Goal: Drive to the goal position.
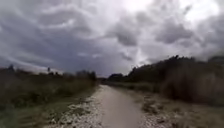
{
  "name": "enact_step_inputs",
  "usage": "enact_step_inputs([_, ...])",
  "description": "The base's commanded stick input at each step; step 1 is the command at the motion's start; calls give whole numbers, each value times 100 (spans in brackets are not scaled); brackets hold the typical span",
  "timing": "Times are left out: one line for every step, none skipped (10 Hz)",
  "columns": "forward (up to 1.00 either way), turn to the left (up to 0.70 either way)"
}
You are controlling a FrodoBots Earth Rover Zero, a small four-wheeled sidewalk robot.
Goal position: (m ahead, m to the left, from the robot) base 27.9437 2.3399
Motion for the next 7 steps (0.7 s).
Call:
enact_step_inputs([85,0])
enact_step_inputs([85,0])
enact_step_inputs([85,0])
enact_step_inputs([85,0])
enact_step_inputs([85,0])
enact_step_inputs([85,0])
enact_step_inputs([85,0])
